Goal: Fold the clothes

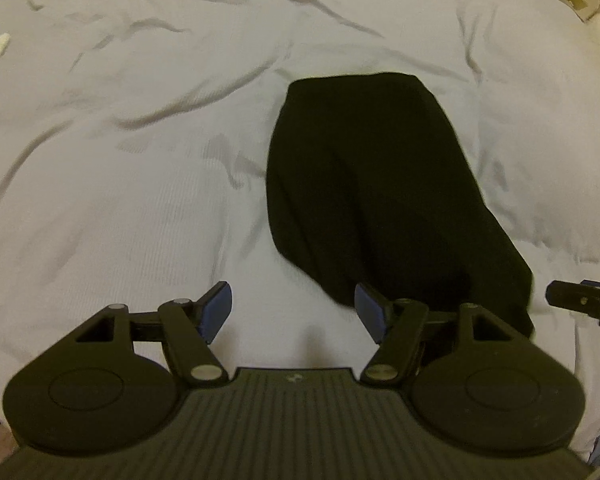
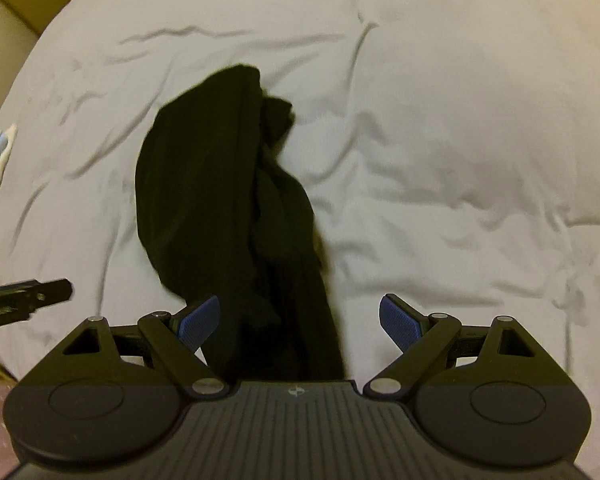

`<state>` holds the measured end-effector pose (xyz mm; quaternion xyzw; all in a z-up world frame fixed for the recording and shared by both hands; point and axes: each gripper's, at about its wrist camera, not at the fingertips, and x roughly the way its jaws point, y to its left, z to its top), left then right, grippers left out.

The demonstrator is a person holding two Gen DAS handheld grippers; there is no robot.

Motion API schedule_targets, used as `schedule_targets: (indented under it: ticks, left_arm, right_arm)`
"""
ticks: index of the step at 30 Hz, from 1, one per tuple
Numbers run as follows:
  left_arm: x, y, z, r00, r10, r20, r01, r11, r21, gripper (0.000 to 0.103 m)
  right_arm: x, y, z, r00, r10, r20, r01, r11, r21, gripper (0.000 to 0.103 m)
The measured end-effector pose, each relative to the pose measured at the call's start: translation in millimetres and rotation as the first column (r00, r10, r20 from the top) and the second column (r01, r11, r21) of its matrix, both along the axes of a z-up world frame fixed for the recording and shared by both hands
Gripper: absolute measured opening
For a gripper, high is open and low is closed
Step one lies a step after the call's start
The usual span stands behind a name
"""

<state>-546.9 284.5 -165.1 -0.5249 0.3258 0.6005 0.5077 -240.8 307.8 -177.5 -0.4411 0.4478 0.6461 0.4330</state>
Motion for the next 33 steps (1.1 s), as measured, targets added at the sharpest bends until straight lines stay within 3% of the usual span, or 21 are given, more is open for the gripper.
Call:
schedule_targets:
  ticks: [8,15,20,24,26,27,28,29,30,33]
  left_arm:
    - [-36,60,-47,0.995,0.06,0.074,-0.06,0.998,-0.003,0.064]
    - [-63,106,-75,0.984,0.116,0.132,-0.123,0.991,0.046,0.066]
    - [-71,134,-101,0.981,0.114,0.159,-0.127,0.989,0.074,0.069]
    - [-77,151,-128,0.962,0.118,0.246,-0.137,0.988,0.064,0.069]
    - [-80,156,-141,0.942,0.144,0.303,-0.164,0.986,0.04,0.059]
    - [-82,157,-144,0.928,0.148,0.342,-0.171,0.985,0.039,0.036]
    - [-82,157,-145,0.913,0.143,0.382,-0.171,0.985,0.04,0.024]
    - [-81,156,-141,0.917,0.14,0.373,-0.167,0.985,0.039,0.013]
    - [-76,153,-130,0.937,0.107,0.331,-0.138,0.988,0.071,0.004]
    - [-62,138,-94,0.979,0.002,0.205,-0.038,0.984,0.172,0.002]
  right_arm:
    - [-47,67,-24,0.999,0.027,-0.022,-0.026,0.999,0.027,0.078]
    - [-83,110,-56,0.998,0.058,-0.037,-0.058,0.998,0.016,0.077]
    - [-87,128,-81,0.998,0.052,-0.042,-0.053,0.998,-0.018,0.077]
    - [-83,137,-96,0.998,0.043,-0.045,-0.044,0.998,-0.042,0.078]
    - [-81,139,-101,0.998,0.042,-0.048,-0.045,0.998,-0.054,0.079]
    - [-80,140,-103,0.998,0.042,-0.05,-0.045,0.997,-0.06,0.08]
    - [-79,141,-104,0.998,0.043,-0.051,-0.046,0.997,-0.064,0.08]
    - [-78,142,-105,0.998,0.042,-0.052,-0.046,0.997,-0.066,0.081]
    - [-77,142,-105,0.998,0.04,-0.052,-0.044,0.997,-0.069,0.081]
    - [-77,144,-101,0.998,0.041,-0.05,-0.045,0.997,-0.066,0.081]
